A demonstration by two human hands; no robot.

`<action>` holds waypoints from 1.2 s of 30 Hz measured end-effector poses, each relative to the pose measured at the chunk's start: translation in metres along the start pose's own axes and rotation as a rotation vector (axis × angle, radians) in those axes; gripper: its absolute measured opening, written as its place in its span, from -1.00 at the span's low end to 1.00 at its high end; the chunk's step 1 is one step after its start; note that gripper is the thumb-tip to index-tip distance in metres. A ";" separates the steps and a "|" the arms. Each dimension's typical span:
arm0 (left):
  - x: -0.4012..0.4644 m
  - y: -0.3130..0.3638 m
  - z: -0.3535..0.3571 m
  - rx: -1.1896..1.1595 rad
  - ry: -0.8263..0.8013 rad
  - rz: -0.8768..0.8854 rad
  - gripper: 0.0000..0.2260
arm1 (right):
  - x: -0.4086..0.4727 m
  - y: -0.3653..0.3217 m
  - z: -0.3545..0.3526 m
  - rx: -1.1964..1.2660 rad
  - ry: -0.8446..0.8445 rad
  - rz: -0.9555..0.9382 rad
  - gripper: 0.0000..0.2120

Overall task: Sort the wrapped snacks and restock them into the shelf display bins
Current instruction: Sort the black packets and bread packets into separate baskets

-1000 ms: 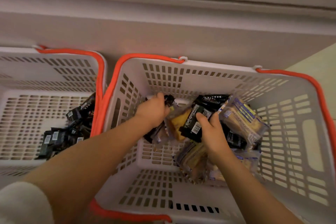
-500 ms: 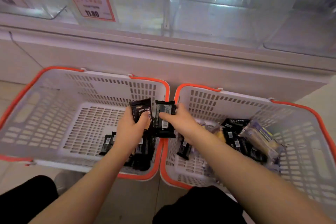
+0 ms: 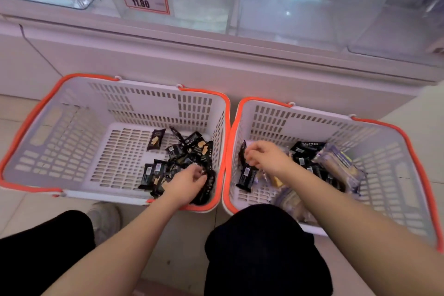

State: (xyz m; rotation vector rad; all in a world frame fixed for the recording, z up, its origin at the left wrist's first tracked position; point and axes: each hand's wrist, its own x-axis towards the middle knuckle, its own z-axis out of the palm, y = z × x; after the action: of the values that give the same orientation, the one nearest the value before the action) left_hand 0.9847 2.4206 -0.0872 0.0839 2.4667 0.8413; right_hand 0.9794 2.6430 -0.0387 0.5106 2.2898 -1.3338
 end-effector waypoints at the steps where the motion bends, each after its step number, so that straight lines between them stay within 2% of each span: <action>1: -0.001 0.009 0.000 -0.054 0.058 0.076 -0.69 | -0.001 0.010 -0.005 0.006 0.026 0.019 -0.86; 3: -0.003 0.034 0.000 -0.085 0.196 0.251 -0.74 | -0.002 0.030 -0.015 0.041 0.070 0.058 -0.87; 5: -0.005 0.058 -0.001 -0.057 0.249 0.437 -0.78 | -0.004 0.046 -0.022 0.075 0.117 0.093 -0.87; 7: 0.000 0.084 0.008 -0.032 0.210 0.579 -0.80 | -0.004 0.064 -0.032 0.099 0.152 0.142 -0.84; 9: 0.011 0.105 0.026 -0.010 0.131 0.607 -0.79 | -0.002 0.088 -0.042 -0.012 0.167 0.180 -0.85; 13: 0.044 0.123 0.074 0.114 -0.090 0.382 -0.72 | 0.000 0.135 -0.060 -0.328 0.131 0.240 -0.80; 16: 0.070 0.121 0.109 0.294 -0.257 0.183 -0.66 | 0.005 0.159 -0.069 -0.486 0.152 0.198 -0.81; 19: 0.094 0.111 0.133 0.347 -0.276 -0.048 -0.60 | 0.019 0.174 -0.077 -0.589 0.146 0.092 -0.80; 21: 0.109 0.103 0.145 0.402 -0.256 -0.122 -0.58 | 0.032 0.180 -0.081 -0.705 0.122 0.013 -0.77; 25: 0.127 0.091 0.163 0.383 -0.234 -0.215 -0.57 | 0.059 0.183 -0.088 -0.968 0.017 -0.084 -0.66; 30: 0.133 0.083 0.176 0.361 -0.194 -0.241 -0.48 | 0.079 0.188 -0.091 -1.143 -0.057 -0.056 -0.66; 36: 0.129 0.079 0.177 0.296 -0.172 -0.178 -0.62 | 0.085 0.185 -0.089 -1.289 -0.071 -0.039 -0.70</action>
State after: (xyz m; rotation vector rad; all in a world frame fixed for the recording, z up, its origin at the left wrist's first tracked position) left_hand 0.9540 2.6102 -0.2186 0.0395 2.3755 0.3741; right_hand 0.9875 2.8157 -0.1782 -0.0408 2.5067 0.2695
